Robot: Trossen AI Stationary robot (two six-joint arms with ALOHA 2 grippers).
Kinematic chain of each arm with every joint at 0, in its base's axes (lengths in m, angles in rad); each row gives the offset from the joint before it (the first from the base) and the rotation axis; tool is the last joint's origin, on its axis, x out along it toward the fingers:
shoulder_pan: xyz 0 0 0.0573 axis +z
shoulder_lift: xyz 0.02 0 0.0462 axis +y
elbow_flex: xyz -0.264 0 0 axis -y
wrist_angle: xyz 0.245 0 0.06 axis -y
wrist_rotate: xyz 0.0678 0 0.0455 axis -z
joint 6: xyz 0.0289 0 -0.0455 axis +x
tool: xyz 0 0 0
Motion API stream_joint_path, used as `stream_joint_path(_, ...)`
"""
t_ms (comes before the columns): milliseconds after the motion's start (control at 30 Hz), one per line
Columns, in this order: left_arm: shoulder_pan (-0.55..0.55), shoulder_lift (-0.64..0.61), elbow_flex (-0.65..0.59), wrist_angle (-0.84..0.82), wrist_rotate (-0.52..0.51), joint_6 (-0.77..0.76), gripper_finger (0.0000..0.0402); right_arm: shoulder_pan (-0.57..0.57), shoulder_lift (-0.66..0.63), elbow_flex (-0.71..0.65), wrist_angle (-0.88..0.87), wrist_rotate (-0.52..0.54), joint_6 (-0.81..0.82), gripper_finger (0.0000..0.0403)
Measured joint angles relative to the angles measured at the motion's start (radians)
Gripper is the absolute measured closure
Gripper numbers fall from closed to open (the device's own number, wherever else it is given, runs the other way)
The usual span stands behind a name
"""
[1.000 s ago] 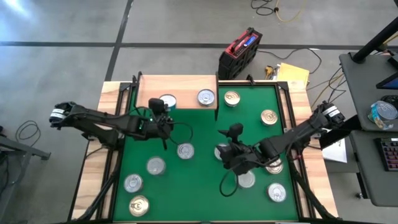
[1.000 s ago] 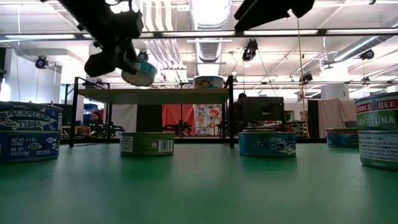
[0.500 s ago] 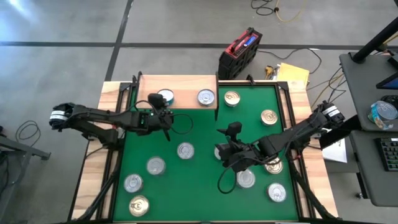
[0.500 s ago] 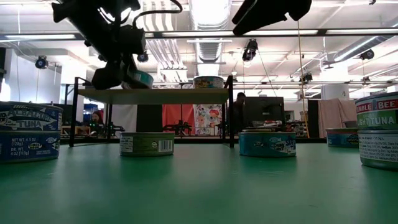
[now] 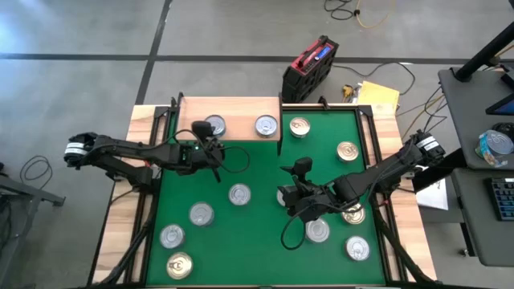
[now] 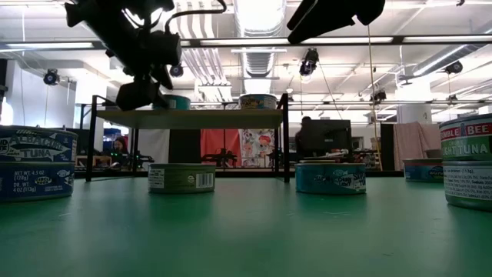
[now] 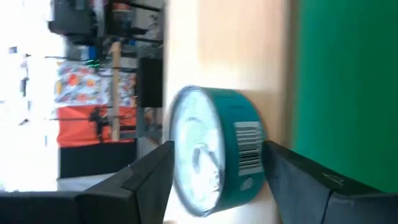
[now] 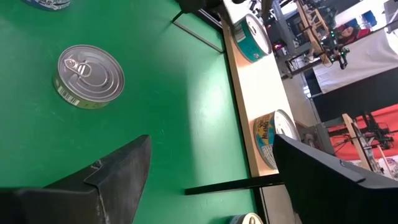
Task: Stack canned seafood by type on shelf
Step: Put the center light blue tuna can on the shelf
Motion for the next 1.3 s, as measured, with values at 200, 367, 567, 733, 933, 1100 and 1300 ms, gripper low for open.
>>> stream_joint_path(200,0.0,-0.003,0.0,0.011,-0.004,-0.005,0.0176,0.0,0.0,0.0,0.0,0.0,0.008,0.0064)
stream_joint_path(367,-0.002,-0.003,0.0,0.013,-0.002,-0.019,0.0176,0.0,0.0,-0.001,0.0,0.0,0.018,0.006)
stream_joint_path(567,-0.021,-0.019,0.028,-0.017,0.025,-0.06,0.0175,0.0,0.0,-0.001,0.0,0.0,0.021,0.0068)
stream_joint_path(733,-0.054,-0.036,0.1,-0.077,0.072,-0.111,0.0175,0.0,0.0,-0.001,-0.001,0.0,0.025,0.0066)
stream_joint_path(933,-0.022,-0.048,0.219,-0.078,0.308,-0.187,0.0194,0.0,0.0,-0.001,-0.001,0.0,0.026,0.0063)
stream_joint_path(1100,0.09,-0.05,0.307,-0.151,0.482,-0.203,0.0281,0.0,0.0,-0.001,-0.001,0.0,0.021,0.0075)
stream_joint_path(1300,0.265,-0.05,0.335,-0.249,0.603,-0.237,0.0391,0.0,-0.001,-0.001,-0.001,0.003,-0.006,0.0104)
